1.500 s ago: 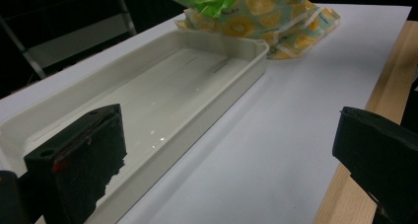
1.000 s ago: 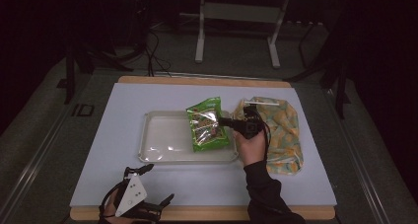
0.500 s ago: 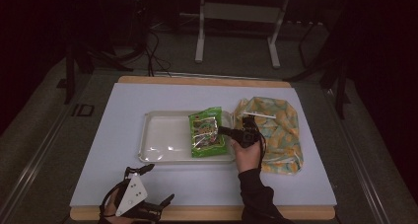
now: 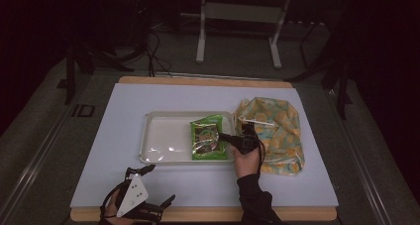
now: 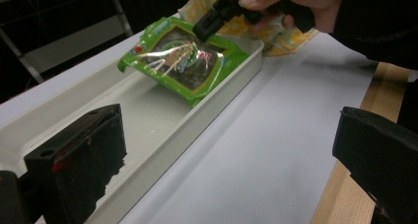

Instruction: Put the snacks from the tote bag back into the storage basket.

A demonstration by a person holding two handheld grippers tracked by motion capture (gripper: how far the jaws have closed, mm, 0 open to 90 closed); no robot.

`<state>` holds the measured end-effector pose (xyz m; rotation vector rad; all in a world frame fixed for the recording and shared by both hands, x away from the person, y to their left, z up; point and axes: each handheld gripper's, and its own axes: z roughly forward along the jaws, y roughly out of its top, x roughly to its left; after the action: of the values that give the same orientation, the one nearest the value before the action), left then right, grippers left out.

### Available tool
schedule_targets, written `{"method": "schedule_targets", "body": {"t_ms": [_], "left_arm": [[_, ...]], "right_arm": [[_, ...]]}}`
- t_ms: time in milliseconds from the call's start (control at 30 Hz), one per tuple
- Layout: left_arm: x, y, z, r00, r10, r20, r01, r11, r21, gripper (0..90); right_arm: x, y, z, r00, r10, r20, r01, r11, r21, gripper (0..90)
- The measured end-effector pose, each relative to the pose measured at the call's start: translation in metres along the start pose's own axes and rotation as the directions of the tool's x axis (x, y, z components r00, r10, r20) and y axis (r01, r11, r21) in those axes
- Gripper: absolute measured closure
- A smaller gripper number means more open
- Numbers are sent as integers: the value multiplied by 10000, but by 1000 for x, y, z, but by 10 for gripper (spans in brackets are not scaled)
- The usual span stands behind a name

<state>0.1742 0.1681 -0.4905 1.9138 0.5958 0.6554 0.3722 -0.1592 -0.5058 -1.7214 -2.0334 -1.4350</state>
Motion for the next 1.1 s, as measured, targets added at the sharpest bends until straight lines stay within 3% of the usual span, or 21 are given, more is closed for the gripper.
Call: {"method": "schedule_targets", "body": {"t_ms": [433,567,933,1100], "left_arm": [[1,0,0,10000,60,-25,-59,10000,17,4],[1,0,1,10000,97,-12,-97,9999,38,3],[1,0,1,9999,129,33,-129,9999,74,3],[0,0,1,9999,131,39,-131,9999,72,3]], "right_arm": [[-6,-4,5,9978,-150,640,120,9988,467,881],[-4,-1,4,9963,-302,803,242,9969,755,848],[-3,2,1,9921,-647,1073,563,9952,797,765],[8,9,-4,9855,-1471,848,1416,9876,673,744]]}}
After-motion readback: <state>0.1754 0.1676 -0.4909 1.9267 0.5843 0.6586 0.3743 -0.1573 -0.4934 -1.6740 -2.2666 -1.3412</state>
